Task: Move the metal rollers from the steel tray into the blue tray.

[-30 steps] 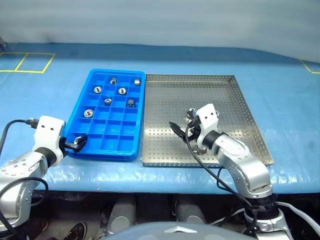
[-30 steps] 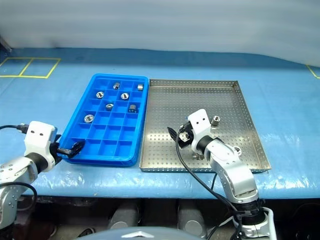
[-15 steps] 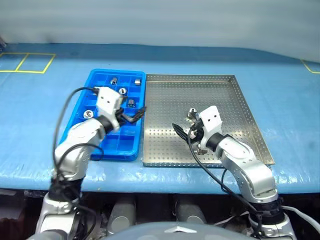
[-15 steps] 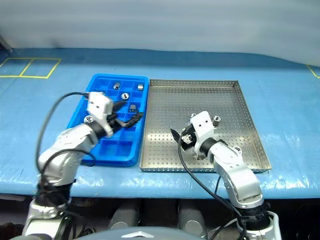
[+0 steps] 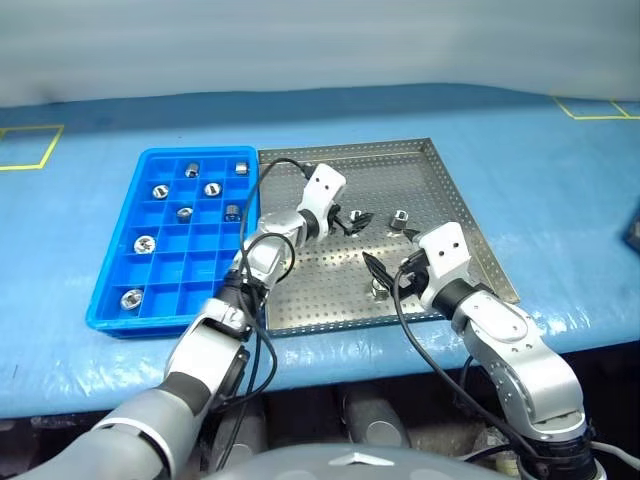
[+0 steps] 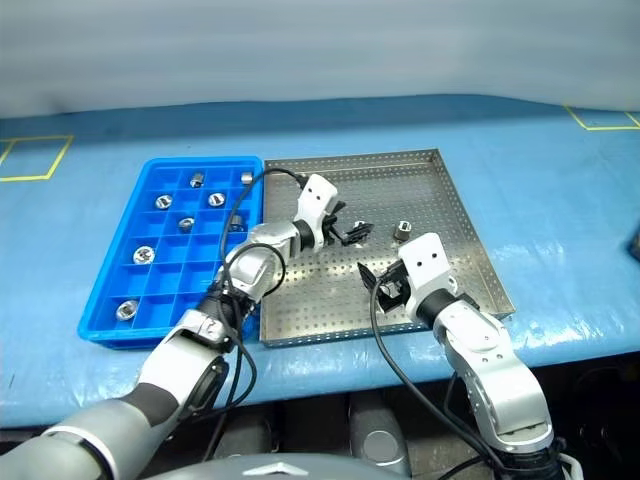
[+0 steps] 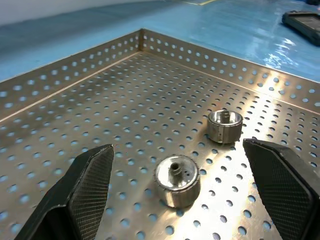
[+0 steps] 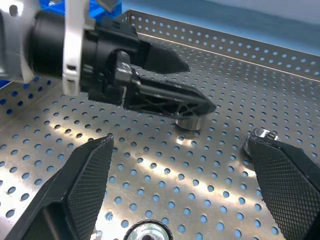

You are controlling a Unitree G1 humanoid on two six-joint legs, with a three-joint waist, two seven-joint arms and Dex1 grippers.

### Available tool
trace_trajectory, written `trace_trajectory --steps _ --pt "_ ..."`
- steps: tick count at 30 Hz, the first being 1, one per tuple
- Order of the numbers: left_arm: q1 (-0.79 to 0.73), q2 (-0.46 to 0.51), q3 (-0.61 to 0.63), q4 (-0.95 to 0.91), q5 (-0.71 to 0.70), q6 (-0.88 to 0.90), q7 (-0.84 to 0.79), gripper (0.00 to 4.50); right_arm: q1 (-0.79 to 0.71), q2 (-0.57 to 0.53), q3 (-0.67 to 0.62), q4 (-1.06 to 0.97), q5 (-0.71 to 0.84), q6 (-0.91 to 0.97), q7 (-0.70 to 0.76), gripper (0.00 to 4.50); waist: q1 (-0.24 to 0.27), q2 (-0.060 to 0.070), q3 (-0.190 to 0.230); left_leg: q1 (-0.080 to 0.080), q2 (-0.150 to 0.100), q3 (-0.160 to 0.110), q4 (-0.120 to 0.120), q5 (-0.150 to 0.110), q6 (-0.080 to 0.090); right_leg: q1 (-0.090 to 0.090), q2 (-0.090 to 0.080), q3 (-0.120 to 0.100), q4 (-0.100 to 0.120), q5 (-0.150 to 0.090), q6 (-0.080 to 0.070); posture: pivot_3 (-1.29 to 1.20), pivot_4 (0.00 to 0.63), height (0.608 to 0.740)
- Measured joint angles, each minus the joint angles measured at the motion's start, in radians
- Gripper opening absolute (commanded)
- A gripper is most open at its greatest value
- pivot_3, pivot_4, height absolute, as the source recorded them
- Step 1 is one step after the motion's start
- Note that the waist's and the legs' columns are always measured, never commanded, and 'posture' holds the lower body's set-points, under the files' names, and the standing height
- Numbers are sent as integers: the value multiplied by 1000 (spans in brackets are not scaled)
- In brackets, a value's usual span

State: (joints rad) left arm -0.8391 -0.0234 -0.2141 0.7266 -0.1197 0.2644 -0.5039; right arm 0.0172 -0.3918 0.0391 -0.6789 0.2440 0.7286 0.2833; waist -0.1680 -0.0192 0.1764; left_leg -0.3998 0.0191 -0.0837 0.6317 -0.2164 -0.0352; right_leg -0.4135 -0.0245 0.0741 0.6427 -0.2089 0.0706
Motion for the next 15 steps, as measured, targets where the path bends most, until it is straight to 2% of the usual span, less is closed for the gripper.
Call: trace_trajectory --steps 8,15 --pt "-153 -44 47 302 73 -128 134 4483 19 9 0 -10 -7 2 -25 4500 -63 0 0 0 0 0 -1 0 0 0 0 0 0 1 4 -306 150 740" --pt "-160 -45 51 376 112 -142 151 4483 30 22 -10 -10 -10 2 -51 4500 -93 0 0 0 0 0 -2 0 0 -1 0 1 0 1 5 -289 150 740"
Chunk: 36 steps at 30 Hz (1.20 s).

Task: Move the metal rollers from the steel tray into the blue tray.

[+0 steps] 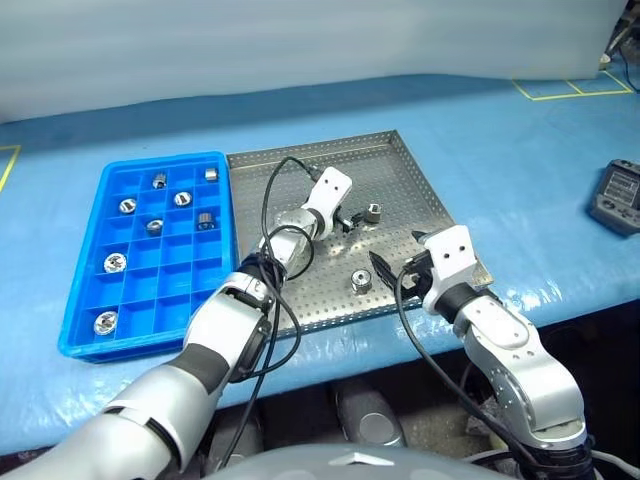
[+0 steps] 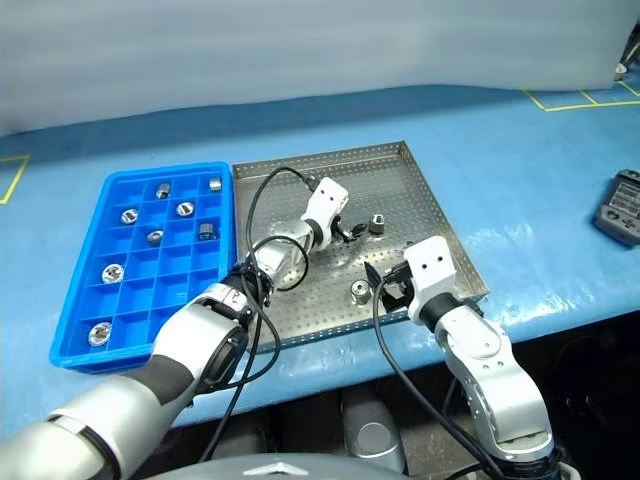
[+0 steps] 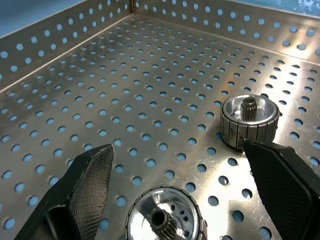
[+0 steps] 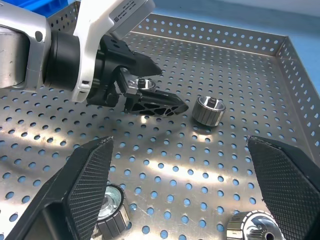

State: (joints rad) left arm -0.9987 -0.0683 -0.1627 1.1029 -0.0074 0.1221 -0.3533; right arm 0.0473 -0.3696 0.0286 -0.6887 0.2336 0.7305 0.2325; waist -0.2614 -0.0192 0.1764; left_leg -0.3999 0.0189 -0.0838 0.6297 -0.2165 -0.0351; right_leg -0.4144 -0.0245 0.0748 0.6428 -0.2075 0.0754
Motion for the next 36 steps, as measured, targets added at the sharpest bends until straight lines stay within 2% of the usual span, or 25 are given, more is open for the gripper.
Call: trace_trajectory --steps 2,10,19,23,27,31,36 --pt "1 1 0 0 6 0 -4 4483 -1 1 0 0 0 0 -1 4500 -2 0 0 0 0 0 0 0 0 0 0 0 0 0 0 -281 150 740" --pt "22 15 18 -3 28 3 11 1889 -29 9 0 11 -2 0 -5 4500 -2 0 0 0 0 0 0 0 0 0 0 0 0 0 0 -256 150 740" --pt "84 47 49 -92 25 7 -6 1889 -46 12 6 31 -5 0 1 4500 7 0 0 2 0 0 0 0 0 1 0 1 1 0 0 -235 150 740" --pt "157 97 79 -250 -13 59 -66 1889 -56 12 21 48 -4 0 13 4500 8 0 0 1 0 0 -1 0 0 -1 0 1 1 0 0 -217 150 740" --pt "288 213 75 -630 -49 203 -168 1889 -61 3 57 58 6 -1 62 4500 11 1 0 1 1 0 -2 0 0 -2 1 2 2 0 0 -181 150 740" --pt "414 338 99 -990 -106 405 -216 1889 -66 -5 99 73 14 -11 113 4500 34 1 0 1 1 0 -2 0 0 -1 1 2 2 0 0 -122 150 740" --pt "544 447 154 -1281 -131 569 -195 1889 -101 26 132 114 46 -44 171 4500 85 1 0 3 1 0 0 0 0 0 1 1 3 0 0 -47 150 740"
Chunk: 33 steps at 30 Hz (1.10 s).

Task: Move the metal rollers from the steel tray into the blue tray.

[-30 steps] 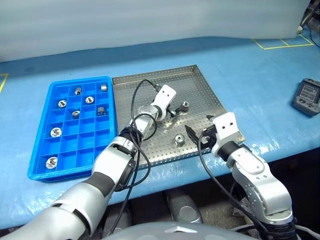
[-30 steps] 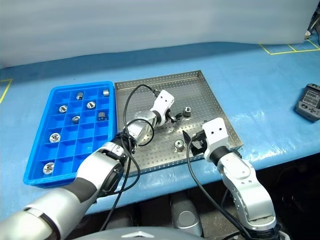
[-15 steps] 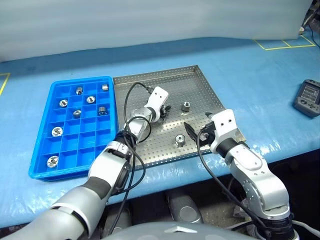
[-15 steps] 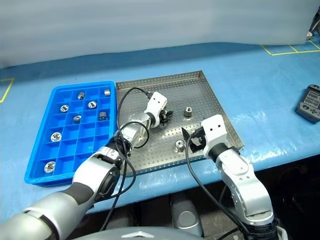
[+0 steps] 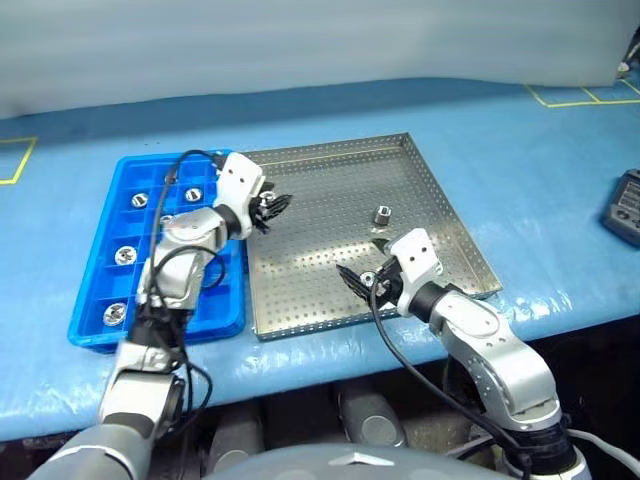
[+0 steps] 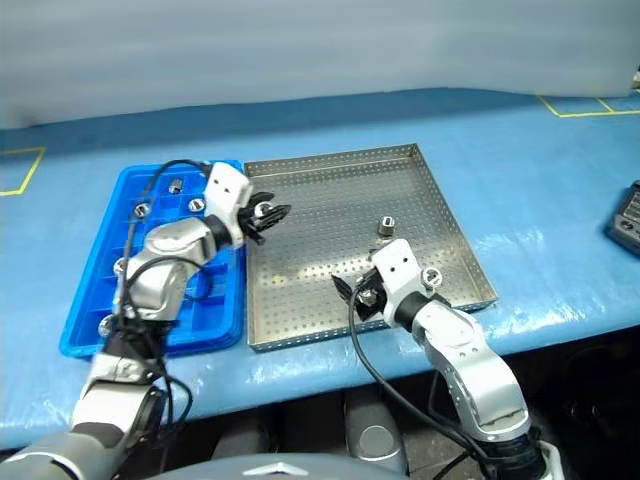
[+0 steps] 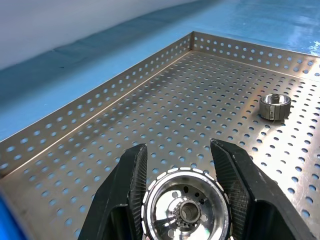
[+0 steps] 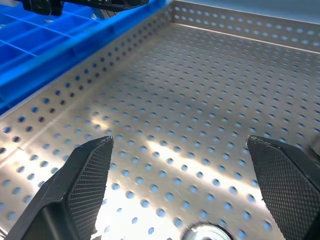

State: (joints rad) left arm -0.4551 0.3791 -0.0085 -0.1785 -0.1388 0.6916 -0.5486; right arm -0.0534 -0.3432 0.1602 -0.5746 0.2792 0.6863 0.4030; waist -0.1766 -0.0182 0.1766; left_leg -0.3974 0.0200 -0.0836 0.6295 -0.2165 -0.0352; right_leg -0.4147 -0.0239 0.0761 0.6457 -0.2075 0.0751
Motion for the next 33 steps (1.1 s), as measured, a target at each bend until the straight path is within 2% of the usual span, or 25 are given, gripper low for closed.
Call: trace_trajectory --steps 6,11,14,21,27,33 --pt "151 68 109 -200 6 165 106 1889 -47 15 29 33 17 -26 51 4500 73 0 0 0 0 -1 0 0 0 0 0 -2 -1 0 -1 9 150 740" --pt "207 81 178 -263 12 239 184 1889 -67 11 26 61 20 -26 58 4500 123 0 0 -1 0 -1 1 0 0 1 -1 -3 -1 -2 -5 27 150 740" --pt "203 58 195 -259 11 244 227 1889 -75 5 26 63 19 -26 57 4500 137 0 0 0 0 -1 2 0 0 2 -1 -3 -1 -2 -5 25 150 740" --pt "216 57 174 -261 1 250 241 1889 -74 -2 25 64 17 -22 49 4500 136 0 0 0 0 -1 1 0 0 1 -1 -4 -1 -2 -5 0 150 740" --pt "318 90 193 -344 -24 301 224 1889 -57 -9 -6 65 14 -1 19 4500 134 0 0 0 1 -1 0 0 0 1 -1 -4 0 -3 -6 26 150 740" --pt "324 96 198 -350 -26 308 249 1889 -70 -5 -11 93 14 0 12 4500 140 0 0 0 0 -1 2 0 0 2 -1 -4 -1 -3 -7 37 150 740"
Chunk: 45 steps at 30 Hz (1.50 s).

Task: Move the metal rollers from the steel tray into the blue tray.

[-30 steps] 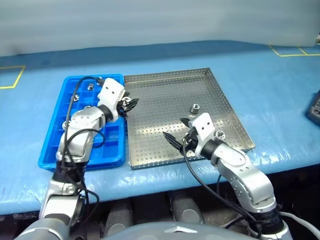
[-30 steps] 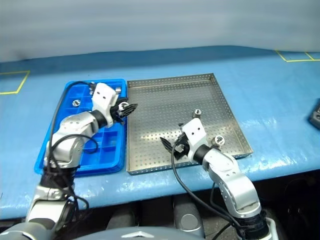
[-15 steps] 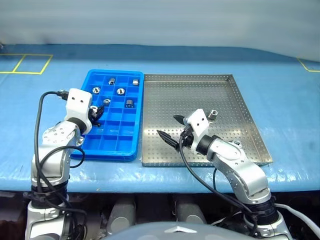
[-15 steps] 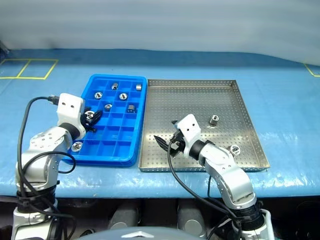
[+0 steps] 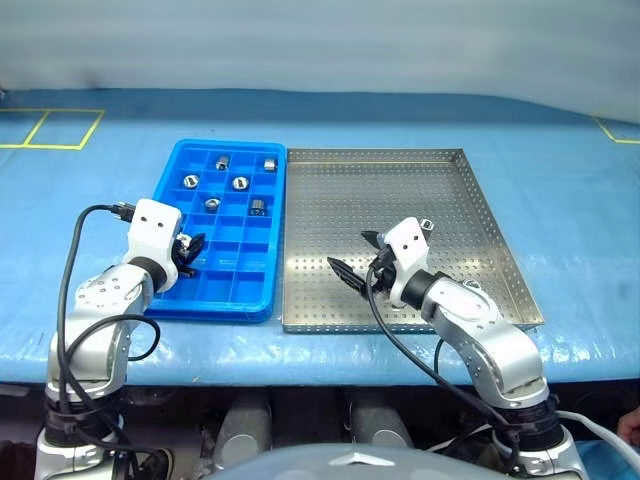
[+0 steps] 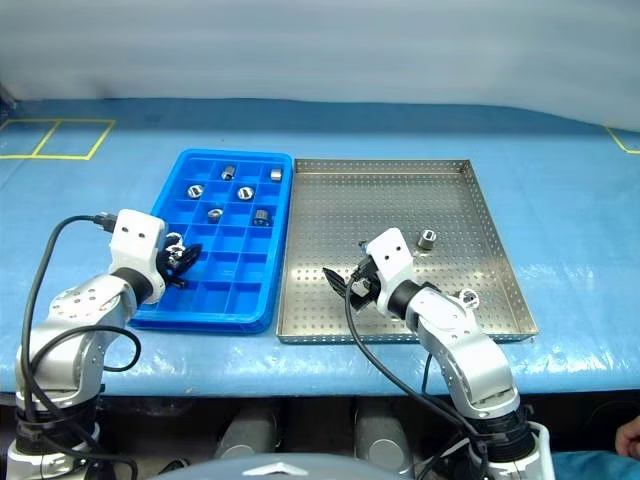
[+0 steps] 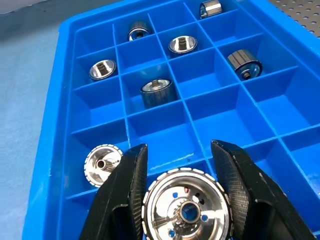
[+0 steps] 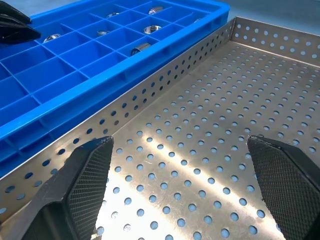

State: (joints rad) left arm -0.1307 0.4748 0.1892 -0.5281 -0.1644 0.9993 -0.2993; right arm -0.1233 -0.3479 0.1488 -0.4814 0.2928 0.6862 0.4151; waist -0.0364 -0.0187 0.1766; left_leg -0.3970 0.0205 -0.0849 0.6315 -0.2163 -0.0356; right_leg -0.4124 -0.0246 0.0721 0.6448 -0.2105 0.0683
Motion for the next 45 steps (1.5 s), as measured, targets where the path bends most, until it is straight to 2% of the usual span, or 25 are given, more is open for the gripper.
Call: trace_trajectory --steps 5,6,7,10,14,17,21,25,28,33,38,45 --pt "-3 -15 -6 29 -2 -4 15 1889 -9 3 3 3 -2 0 0 4500 0 0 0 0 0 0 -1 0 0 0 0 0 0 0 0 24 150 740" --pt "-3 -15 -10 36 -2 -7 15 2492 -9 3 3 3 -4 0 -1 4500 -1 0 0 0 0 0 -1 0 0 -1 0 0 0 0 0 24 150 740" --pt "-2 -13 -13 43 -2 -11 14 2680 -9 3 2 2 -5 0 -3 4500 -1 0 0 0 0 0 -1 0 0 -1 0 0 0 0 0 24 150 740" --pt "2 -1 -20 57 6 -24 16 3649 -9 3 -1 1 -7 0 -6 4500 -1 0 0 0 0 0 -1 0 0 -1 0 0 0 0 0 16 150 740" --pt "-5 -10 -22 64 5 -37 25 3649 -8 3 -1 0 -8 1 -9 4500 -1 0 0 0 0 0 -1 0 0 0 0 0 0 0 0 11 150 740" --pt "-22 -55 -12 61 -42 -92 -4 3649 -2 -11 0 -16 -21 11 -24 4500 1 0 0 -1 0 0 0 0 0 0 0 0 0 0 0 8 150 740" --pt "-26 -88 -26 20 -159 -171 -117 3649 20 -103 2 -77 -74 72 -44 4500 0 0 0 -1 -1 0 0 0 0 -1 -1 0 -1 0 0 -20 150 740" --pt "-21 -82 -118 -21 -230 -223 -229 3649 47 -161 -1 -142 -105 185 -68 4500 -4 0 0 -1 0 0 -1 0 0 -1 0 0 0 0 0 -50 150 740" --pt "-18 -73 -182 -27 -248 -253 -282 3649 87 -158 -19 -188 -91 261 -74 4500 -8 0 0 -1 0 1 0 0 0 -1 0 0 0 0 -1 -66 150 740" --pt "-26 -71 -218 -12 -247 -291 -297 3649 146 -119 -69 -193 -70 357 -99 4500 -23 0 0 -1 0 1 1 0 0 0 0 1 0 0 0 -82 150 740" --pt "-34 -69 -252 10 -237 -313 -299 3649 147 -75 -100 -163 -67 393 -136 4500 -36 0 0 -1 0 2 2 0 0 0 0 2 0 0 0 -86 150 740" --pt "-34 -66 -260 14 -235 -319 -296 3649 147 -69 -100 -158 -64 394 -149 4500 -38 0 0 -1 0 2 2 0 0 -1 0 2 0 0 0 -77 150 740"
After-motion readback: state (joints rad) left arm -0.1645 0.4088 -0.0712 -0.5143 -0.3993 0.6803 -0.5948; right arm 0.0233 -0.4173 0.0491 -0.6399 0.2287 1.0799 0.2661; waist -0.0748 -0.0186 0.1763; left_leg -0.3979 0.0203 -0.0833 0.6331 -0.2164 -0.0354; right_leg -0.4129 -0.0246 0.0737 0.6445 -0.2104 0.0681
